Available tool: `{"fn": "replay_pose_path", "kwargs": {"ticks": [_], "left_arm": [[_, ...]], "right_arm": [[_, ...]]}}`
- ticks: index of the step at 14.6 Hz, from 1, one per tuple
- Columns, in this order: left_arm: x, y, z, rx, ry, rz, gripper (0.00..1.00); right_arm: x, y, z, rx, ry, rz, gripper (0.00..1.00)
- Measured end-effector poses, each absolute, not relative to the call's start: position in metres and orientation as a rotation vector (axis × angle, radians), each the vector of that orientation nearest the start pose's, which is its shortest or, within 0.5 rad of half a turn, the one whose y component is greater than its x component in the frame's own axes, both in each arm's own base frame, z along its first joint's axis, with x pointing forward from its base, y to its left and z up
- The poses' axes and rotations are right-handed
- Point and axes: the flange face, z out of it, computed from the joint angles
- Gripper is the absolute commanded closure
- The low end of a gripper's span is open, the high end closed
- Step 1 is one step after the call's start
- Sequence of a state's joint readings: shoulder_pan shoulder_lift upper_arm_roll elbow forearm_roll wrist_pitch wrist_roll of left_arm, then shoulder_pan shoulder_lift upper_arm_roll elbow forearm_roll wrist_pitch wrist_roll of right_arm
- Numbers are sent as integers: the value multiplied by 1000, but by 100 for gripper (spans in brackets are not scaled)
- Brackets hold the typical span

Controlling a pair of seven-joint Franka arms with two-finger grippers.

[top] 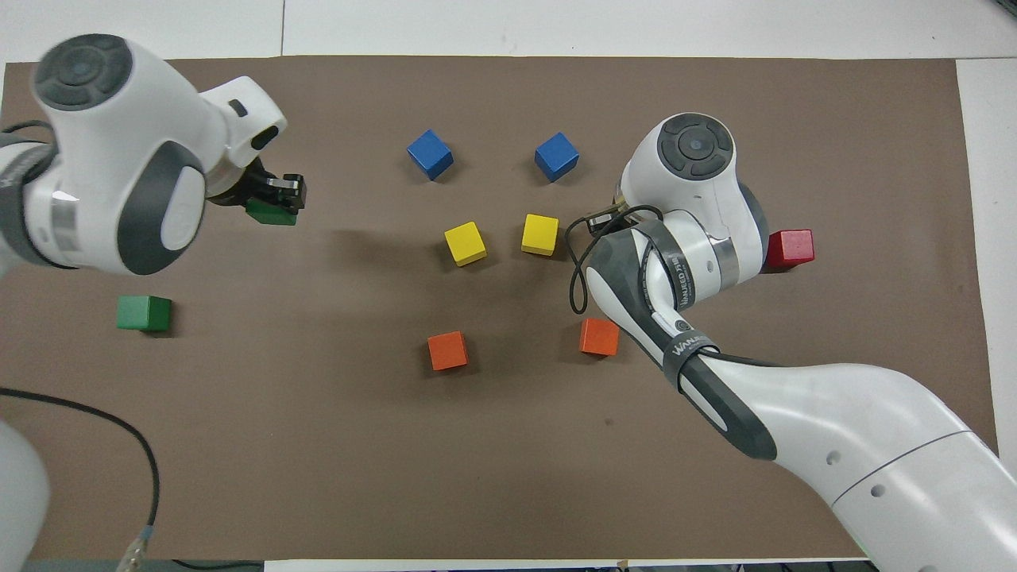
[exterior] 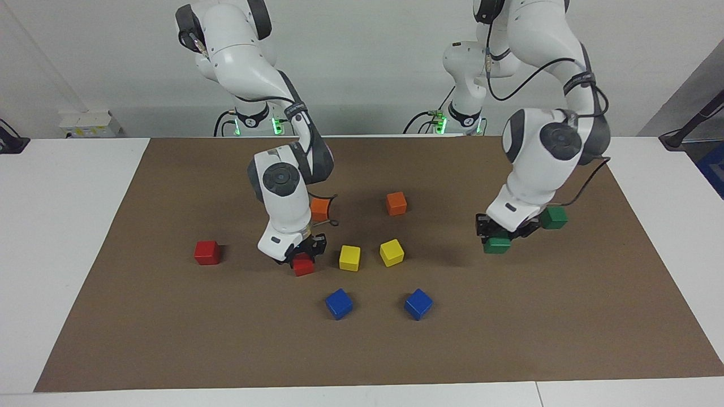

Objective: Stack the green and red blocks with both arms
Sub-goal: 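Grasp the second green with the left gripper while the right gripper grasps red, then carry green to placed green while the right gripper carries red to red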

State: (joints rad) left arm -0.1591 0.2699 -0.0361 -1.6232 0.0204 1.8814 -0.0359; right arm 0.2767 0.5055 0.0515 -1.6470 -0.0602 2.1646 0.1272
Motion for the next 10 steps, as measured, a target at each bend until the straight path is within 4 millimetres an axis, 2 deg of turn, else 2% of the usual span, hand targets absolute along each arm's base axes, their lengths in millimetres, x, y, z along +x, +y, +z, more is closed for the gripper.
{"fn": "replay_pose_path", "kwargs": {"ticks": [2, 4, 7, 8, 10], "left_arm": [[613, -67, 490, -3114, 311, 40, 100], [596, -12, 496, -3113, 347, 58, 100], [574, 51, 487, -3141, 298, 90, 100], [568, 65, 479, -3144, 276, 73, 100], [559, 81, 457, -3141, 253, 20, 100]], "right_arm": [[655, 183, 351, -3160, -285, -4, 100], [661, 132, 394, -3173, -162, -12, 100], [652, 50, 440, -3185, 22, 17, 100], [648, 26, 447, -3186, 68, 30, 100], [641, -10, 447, -3184, 145, 64, 100]]}}
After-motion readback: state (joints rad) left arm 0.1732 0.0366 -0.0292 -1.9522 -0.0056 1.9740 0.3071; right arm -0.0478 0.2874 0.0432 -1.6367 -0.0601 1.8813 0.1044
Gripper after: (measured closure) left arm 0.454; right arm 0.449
